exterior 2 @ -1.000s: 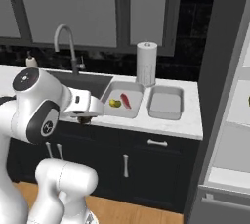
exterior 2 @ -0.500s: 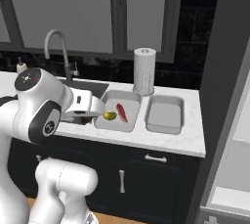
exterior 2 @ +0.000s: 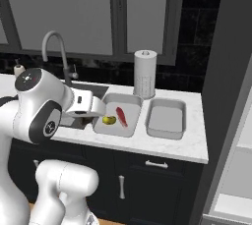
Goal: Place one cucumber and one steak in each tupperware on the nearby counter, to pack two identical lunches.
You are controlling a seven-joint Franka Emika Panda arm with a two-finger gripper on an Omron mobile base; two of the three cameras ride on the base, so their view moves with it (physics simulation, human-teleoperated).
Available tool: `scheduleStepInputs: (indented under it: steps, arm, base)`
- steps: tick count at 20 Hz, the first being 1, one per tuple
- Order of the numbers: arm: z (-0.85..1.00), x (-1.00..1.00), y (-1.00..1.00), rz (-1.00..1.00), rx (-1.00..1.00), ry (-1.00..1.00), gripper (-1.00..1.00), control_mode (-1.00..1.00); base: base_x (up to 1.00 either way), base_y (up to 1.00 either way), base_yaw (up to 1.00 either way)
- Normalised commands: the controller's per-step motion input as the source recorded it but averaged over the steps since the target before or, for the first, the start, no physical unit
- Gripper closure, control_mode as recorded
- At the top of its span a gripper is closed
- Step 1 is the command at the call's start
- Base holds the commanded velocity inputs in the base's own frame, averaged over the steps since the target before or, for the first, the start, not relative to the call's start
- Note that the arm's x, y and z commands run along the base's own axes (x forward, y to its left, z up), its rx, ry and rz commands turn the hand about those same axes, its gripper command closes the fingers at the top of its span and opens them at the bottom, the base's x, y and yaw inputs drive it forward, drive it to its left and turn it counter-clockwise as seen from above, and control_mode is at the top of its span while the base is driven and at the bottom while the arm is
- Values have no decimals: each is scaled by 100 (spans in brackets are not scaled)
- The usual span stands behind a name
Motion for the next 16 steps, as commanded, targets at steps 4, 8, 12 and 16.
scheduleStepInputs:
  steps: [4,8,12,16]
  arm:
    - [0,0,0,0,0,0,100,-100]
    - [-4,0,0,0,0,-3,100,-100]
    - [-3,0,0,0,0,-3,100,-100]
    - [-2,33,-38,0,3,3,100,-100]
  base:
    - [0,0,0]
    - [0,0,0]
    - [0,0,0]
    - [0,0,0]
